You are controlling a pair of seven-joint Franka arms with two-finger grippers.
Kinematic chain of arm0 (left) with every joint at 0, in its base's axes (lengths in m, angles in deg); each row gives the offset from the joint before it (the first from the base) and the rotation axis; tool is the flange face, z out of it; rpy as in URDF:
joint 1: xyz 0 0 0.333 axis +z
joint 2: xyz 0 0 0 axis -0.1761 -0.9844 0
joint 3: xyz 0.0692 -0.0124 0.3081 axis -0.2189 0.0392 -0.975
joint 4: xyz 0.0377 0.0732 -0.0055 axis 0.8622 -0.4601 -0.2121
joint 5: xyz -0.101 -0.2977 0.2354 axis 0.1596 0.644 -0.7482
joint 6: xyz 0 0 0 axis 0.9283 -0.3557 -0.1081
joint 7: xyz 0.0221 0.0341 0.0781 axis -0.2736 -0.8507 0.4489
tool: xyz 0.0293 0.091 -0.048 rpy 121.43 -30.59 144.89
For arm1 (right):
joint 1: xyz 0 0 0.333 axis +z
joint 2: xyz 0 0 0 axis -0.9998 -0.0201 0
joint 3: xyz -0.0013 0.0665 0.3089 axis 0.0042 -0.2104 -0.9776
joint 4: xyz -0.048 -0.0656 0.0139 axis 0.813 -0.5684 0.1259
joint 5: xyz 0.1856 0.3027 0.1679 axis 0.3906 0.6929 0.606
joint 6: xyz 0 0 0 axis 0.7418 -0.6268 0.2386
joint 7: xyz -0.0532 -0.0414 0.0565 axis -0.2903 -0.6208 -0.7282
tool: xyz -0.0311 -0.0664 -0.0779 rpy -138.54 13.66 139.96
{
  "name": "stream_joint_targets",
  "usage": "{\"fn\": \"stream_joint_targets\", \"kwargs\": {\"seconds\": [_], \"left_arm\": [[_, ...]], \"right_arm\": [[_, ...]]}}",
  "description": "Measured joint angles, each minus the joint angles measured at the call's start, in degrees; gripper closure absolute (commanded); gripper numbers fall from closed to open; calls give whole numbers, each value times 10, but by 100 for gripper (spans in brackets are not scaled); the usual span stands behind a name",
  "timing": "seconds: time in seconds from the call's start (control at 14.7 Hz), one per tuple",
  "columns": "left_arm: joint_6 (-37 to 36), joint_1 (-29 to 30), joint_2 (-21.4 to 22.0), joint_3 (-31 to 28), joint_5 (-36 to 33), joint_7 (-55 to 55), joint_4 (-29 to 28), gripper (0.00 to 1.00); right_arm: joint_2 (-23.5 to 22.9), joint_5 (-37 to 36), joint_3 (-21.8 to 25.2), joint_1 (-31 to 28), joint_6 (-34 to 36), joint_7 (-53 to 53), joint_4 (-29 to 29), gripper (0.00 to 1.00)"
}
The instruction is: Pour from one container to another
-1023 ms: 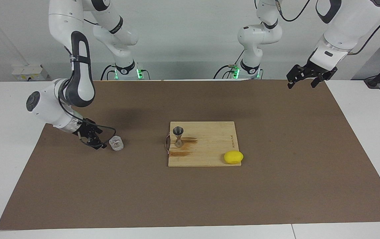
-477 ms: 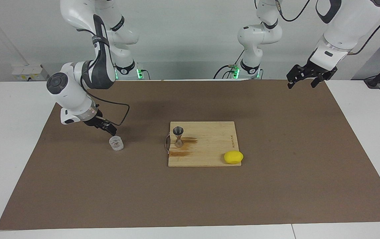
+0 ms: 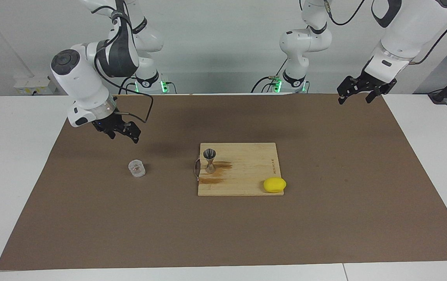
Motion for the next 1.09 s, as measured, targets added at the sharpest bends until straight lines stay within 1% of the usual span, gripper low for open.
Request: {"fn": "stream_joint_targets", "kwargs": {"seconds": [0.14, 0.34, 0.55, 0.68, 0.82, 1.09], "left_arm": [[0, 0, 0, 0, 0, 0, 0, 0], [0, 0, 0, 0, 0, 0, 0, 0], [0, 0, 0, 0, 0, 0, 0, 0], [0, 0, 0, 0, 0, 0, 0, 0], [0, 0, 0, 0, 0, 0, 0, 0], [0, 0, 0, 0, 0, 0, 0, 0]], "right_arm": [[1, -11, -1, 3, 34, -3, -46, 0], [1, -55, -1, 23, 89, -3, -118, 0], [-3, -65, -1, 36, 115, -2, -156, 0], [-9, -69, -2, 50, 118, 11, -162, 0], [-10, -69, -2, 52, 126, 17, -161, 0], [11, -69, -1, 49, 140, 17, -143, 0]]}}
